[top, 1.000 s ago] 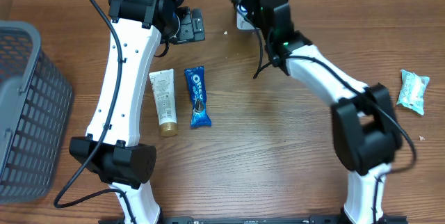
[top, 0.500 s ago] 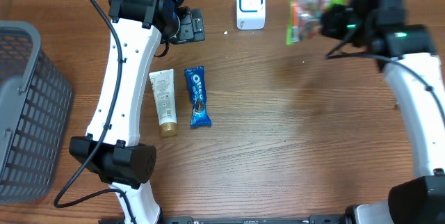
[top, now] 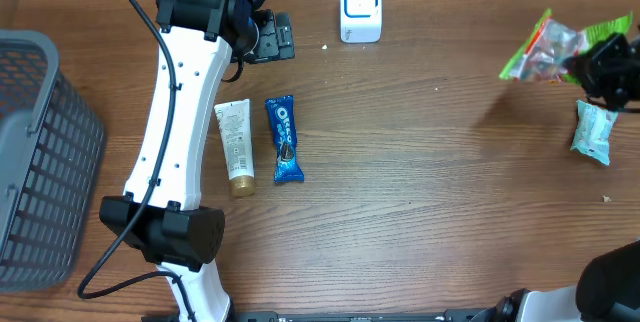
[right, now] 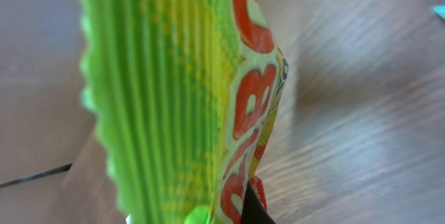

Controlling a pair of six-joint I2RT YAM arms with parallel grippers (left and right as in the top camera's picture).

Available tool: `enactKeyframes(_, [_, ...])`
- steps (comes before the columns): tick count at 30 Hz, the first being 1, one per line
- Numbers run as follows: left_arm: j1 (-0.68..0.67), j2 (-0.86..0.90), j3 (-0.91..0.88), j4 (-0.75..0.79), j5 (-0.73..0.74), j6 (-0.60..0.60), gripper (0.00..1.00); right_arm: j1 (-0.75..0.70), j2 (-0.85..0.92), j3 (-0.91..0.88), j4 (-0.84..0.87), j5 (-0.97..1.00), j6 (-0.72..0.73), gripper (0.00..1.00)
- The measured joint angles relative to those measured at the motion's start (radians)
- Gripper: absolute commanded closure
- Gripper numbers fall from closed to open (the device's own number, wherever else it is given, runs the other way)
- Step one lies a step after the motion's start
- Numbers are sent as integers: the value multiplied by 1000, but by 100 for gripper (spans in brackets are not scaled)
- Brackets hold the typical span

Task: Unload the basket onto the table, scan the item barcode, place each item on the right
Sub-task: 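Carry the green snack bag to the right table edge and release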

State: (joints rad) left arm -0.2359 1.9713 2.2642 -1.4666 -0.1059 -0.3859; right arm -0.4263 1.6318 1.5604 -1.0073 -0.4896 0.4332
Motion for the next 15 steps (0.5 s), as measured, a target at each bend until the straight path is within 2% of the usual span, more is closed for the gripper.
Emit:
enactKeyframes(4, [0,0,0,0,0,0,0,-51,3,-69,-3,8,1,96])
enactKeyframes(15, [0,0,0,0,0,0,0,-58,143,-89,23,117,5,96])
